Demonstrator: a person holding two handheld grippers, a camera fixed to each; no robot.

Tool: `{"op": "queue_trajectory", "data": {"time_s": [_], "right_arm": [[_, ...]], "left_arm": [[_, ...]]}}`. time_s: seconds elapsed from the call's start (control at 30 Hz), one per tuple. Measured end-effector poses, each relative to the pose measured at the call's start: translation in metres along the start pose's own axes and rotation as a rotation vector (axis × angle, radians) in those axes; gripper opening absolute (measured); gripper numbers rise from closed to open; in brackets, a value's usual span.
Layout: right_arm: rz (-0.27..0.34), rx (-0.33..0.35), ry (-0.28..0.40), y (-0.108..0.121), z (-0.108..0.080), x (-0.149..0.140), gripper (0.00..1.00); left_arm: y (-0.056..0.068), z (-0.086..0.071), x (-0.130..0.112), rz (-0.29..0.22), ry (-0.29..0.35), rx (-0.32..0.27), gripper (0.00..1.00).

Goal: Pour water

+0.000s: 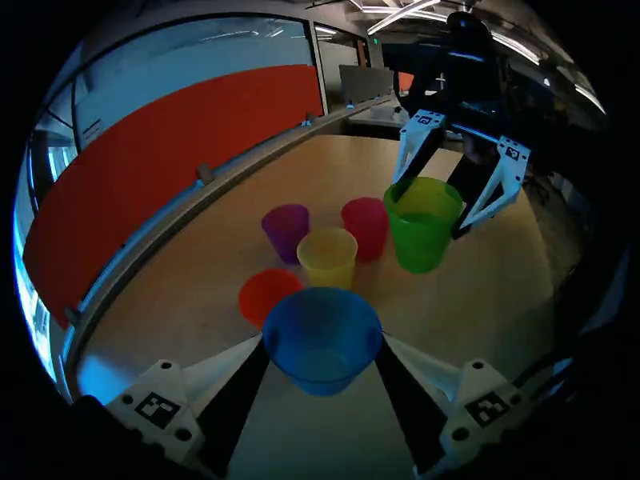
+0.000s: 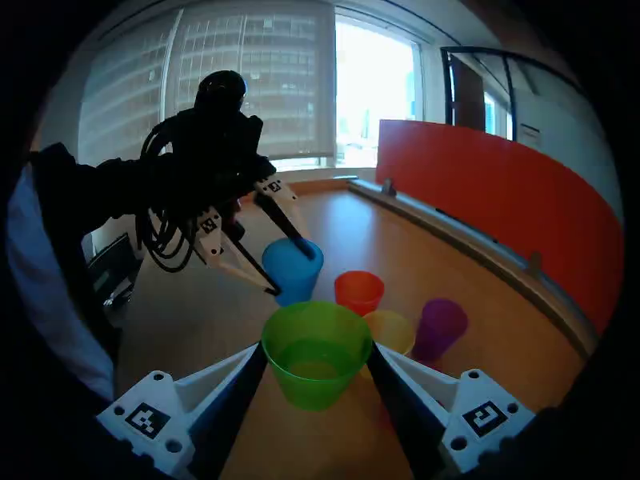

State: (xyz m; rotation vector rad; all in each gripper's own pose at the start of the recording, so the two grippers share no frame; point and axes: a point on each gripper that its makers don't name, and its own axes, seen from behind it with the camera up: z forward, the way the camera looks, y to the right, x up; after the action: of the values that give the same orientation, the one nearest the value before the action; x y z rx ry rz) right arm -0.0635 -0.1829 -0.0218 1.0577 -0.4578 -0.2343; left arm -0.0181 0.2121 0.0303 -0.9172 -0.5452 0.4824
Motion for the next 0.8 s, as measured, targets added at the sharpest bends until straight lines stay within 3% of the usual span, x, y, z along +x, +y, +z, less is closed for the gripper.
{"op": "queue_trajectory", "data": {"time_s": [0.8], "right_arm": [[-0.024, 0.035, -0.101, 0.004, 0.017, -0.040, 0.92]], "left_arm": [[0.020, 0.030, -0.022, 0.001, -0.099, -0.103, 0.88]]}}
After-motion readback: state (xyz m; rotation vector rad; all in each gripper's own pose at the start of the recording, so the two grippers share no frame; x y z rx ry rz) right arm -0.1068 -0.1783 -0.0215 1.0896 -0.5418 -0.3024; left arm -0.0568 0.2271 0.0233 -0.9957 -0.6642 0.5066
